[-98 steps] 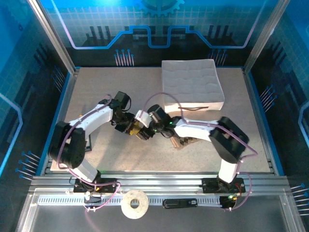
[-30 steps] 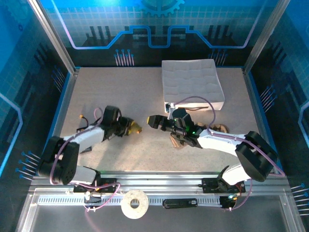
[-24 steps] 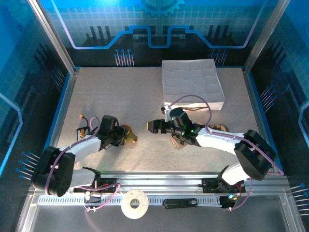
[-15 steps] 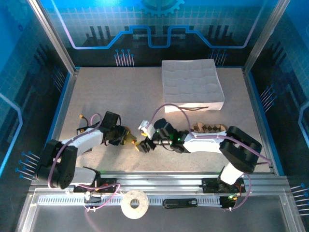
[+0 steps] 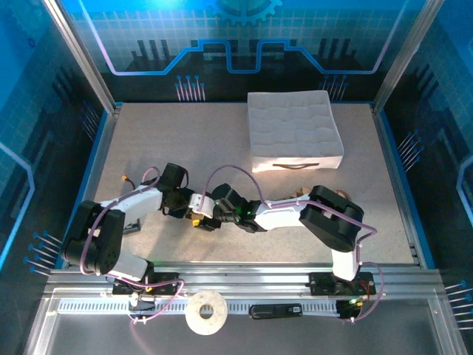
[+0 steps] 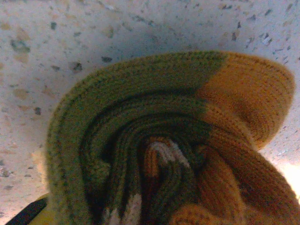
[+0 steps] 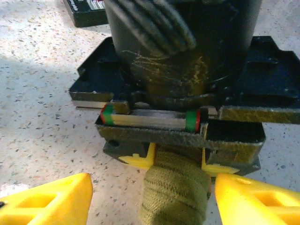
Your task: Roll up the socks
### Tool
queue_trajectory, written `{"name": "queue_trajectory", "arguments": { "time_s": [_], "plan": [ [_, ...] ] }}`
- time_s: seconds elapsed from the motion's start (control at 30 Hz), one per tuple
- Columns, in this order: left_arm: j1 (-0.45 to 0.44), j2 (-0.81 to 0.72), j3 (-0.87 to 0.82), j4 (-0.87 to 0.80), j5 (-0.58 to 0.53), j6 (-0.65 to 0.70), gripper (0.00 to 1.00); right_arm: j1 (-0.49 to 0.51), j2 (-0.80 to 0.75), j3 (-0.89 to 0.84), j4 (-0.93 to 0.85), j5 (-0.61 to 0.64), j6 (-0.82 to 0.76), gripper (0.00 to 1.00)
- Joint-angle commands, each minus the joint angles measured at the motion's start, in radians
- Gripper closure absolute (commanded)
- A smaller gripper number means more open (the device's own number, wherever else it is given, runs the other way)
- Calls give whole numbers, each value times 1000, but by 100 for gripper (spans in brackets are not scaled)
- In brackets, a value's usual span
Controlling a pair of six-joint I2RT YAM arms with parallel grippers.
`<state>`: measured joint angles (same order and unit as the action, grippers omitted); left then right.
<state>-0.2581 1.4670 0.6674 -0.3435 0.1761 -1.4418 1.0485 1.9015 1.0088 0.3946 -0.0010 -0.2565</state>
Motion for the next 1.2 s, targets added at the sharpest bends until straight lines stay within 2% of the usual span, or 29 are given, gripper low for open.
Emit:
{"name": "queue_trajectory", "arguments": {
  "time_s": [0.0, 0.1, 0.2, 0.5, 0.77, 0.87, 0.93, 1.0, 1.07, 1.17],
  "plan": [
    [-4, 60, -37, -154, 14, -21, 90, -14, 44, 42, -26, 35, -6, 36],
    [-3, 57, -31, -161, 19, -28, 90, -32, 65, 58, -41, 39, 37, 47],
    [0, 55, -35, -157, 33, -47, 89, -46, 74, 73, -63, 32, 61, 52],
    [8, 70, -48, -122, 80, -98, 88, -78, 74, 59, -53, -59, 140, 48],
    [8, 61, -46, -109, 91, -103, 86, -121, 140, 154, -145, -149, 209, 60],
    [8, 55, -49, -93, 106, -106, 82, -128, 156, 170, -164, -171, 221, 69],
    [8, 45, -51, -87, 121, -112, 75, -131, 167, 189, -190, -189, 224, 80],
    [8, 9, -51, -95, 125, -122, 56, -131, 185, 219, -237, -202, 219, 90],
    [8, -42, -51, -104, 114, -136, 44, -132, 204, 246, -291, -216, 218, 97],
    [11, -115, -51, -113, 114, -156, 28, -134, 225, 267, -343, -236, 216, 100]
  ]
}}
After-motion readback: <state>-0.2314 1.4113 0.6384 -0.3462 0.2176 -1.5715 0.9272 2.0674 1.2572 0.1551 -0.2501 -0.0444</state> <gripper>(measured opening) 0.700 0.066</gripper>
